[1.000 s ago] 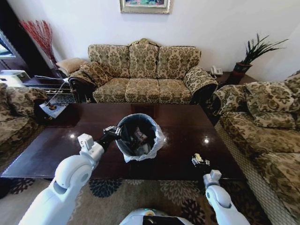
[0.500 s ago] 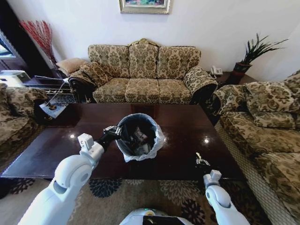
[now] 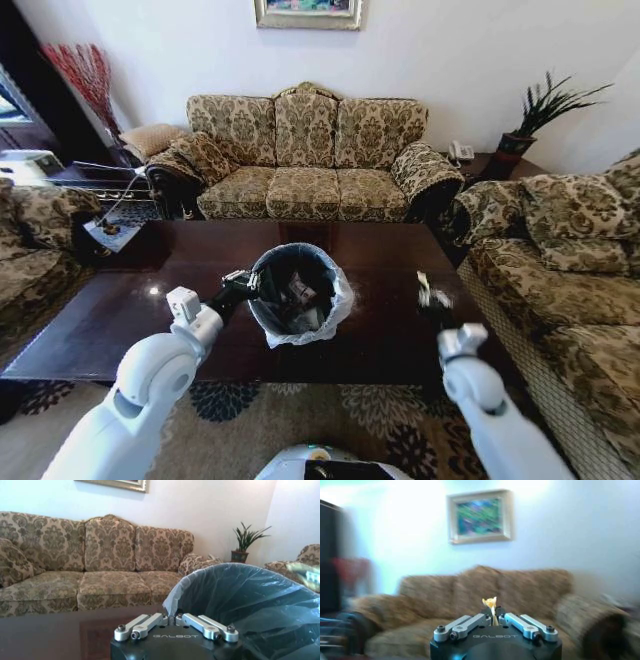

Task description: Move to the front of the table and place the trash on the table into the trash bin.

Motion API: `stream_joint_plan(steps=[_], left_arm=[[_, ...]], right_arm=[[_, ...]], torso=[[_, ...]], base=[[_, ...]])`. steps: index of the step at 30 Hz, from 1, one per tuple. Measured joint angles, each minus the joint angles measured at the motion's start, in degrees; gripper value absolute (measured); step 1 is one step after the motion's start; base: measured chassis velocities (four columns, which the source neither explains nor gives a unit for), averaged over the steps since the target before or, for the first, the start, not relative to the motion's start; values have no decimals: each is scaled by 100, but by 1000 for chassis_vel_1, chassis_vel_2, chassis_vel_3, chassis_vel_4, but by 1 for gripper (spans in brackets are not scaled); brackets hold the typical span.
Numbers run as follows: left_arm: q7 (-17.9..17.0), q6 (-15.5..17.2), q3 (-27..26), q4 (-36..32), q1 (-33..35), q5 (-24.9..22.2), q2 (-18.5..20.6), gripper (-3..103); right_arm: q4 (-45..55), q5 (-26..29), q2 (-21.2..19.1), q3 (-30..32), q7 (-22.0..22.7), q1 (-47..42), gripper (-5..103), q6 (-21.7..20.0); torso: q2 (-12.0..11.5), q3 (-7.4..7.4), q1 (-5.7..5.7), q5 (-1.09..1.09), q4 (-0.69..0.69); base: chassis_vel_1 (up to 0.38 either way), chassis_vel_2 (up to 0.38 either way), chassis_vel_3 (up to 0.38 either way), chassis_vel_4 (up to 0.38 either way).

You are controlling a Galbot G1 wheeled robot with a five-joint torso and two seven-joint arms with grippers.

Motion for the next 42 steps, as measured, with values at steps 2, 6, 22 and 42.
stream_joint_plan(steps=[2,6,22,42], left_arm=[[2,0,24,10,-23,0,4,3],[43,0,64,124,-109,-4,23,3],[111,1,285,667,-543,-15,139,3],[94,0,119,645,-478,-13,112,3]], right_arm=[[113,105,-118,-67,6,98,0,-45],[789,942,-892,-697,-253,826,0,-298],[938,2311,-1332,-3478,-487,3321,-3,-1113],[374,1917,-899,-4331,-450,4076,67,-1172]], torso=[[0,0,0,2,-1],[-1,0,0,2,-4],[-1,0,0,-1,-5],[0,0,0,0,-4]], base=[[0,0,0,0],[0,0,0,0],[0,0,0,0],[0,0,0,0]])
